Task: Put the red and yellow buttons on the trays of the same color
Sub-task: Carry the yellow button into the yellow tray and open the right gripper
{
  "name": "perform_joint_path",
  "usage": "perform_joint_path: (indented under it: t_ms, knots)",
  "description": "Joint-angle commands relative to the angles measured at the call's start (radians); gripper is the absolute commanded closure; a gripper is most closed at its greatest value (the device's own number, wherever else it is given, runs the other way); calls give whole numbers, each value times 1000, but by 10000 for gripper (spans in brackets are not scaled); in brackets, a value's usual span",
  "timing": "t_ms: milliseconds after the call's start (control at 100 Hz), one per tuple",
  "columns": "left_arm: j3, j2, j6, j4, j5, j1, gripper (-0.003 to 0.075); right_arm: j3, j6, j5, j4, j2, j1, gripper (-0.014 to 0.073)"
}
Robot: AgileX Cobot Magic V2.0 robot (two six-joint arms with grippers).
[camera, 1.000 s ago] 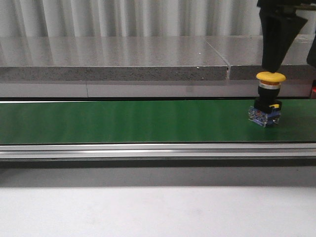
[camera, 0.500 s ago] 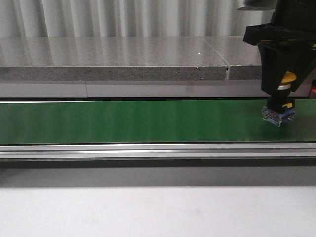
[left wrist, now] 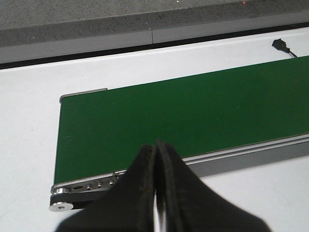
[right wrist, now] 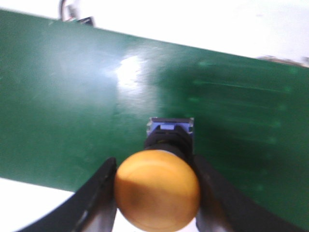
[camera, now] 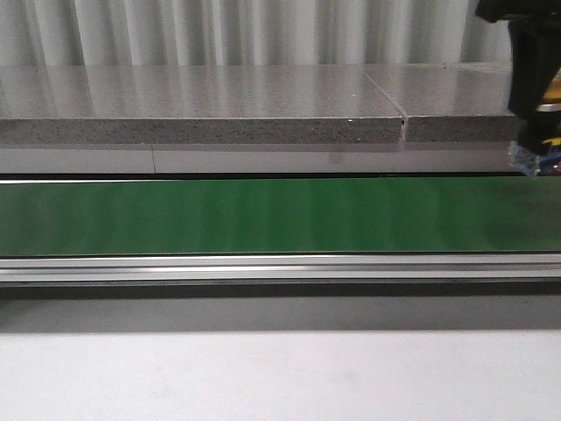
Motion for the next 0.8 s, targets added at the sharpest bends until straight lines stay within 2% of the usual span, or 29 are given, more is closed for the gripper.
perform_joint_path:
  t_ms: [0, 290, 540, 670, 790]
  knots:
    - [-25, 5, 1, -5, -72, -7, 740, -9, 16, -13, -10, -79, -65, 535]
    - [-25, 5, 1, -5, -72, -7, 740, 84, 48, -38, -10, -199, -322, 535]
    - [-25, 5, 1, -5, -72, -7, 740, 149, 82, -43, -9, -255, -610, 535]
    - [-25, 5, 1, -5, -72, -7, 740, 194, 107, -65, -9, -255, -713, 535]
    - [-25, 5, 1, -5, -72, -7, 740, 246, 115, -139, -9, -255, -765, 535]
